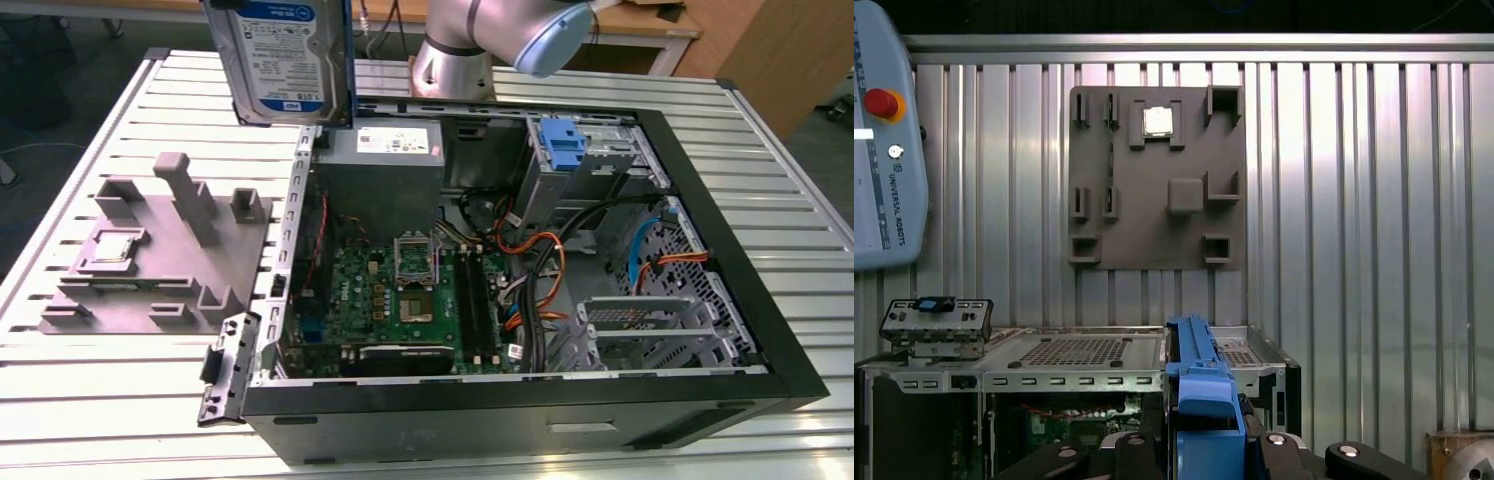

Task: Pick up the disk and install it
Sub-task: 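Pick up the disk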

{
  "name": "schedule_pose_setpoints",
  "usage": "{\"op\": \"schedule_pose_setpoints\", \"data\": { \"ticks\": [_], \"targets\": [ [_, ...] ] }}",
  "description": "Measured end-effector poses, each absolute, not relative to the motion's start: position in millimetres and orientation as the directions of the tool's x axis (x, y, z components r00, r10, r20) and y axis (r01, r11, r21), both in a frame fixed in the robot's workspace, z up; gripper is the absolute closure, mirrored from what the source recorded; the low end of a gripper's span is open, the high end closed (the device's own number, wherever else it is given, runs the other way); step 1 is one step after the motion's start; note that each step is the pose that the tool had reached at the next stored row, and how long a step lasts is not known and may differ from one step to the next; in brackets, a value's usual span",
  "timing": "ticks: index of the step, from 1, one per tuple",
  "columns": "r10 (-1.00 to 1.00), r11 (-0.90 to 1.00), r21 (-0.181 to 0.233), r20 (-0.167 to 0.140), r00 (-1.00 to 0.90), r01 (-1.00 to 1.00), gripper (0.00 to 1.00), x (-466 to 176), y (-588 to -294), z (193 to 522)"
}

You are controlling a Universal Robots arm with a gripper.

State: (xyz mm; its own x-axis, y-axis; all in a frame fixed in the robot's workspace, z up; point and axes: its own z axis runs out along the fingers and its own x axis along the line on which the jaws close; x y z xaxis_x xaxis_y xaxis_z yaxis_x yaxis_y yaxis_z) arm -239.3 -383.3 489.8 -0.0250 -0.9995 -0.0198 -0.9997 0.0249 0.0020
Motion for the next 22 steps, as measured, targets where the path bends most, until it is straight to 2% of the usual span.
{"op": "schedule_pose_setpoints", "data": {
  "ticks": [22],
  "targets": [
    [-0.999,0.025,0.002,-0.020,-0.025,-1.000,0.64,-230.8,-383.3,489.8]
  ]
}}
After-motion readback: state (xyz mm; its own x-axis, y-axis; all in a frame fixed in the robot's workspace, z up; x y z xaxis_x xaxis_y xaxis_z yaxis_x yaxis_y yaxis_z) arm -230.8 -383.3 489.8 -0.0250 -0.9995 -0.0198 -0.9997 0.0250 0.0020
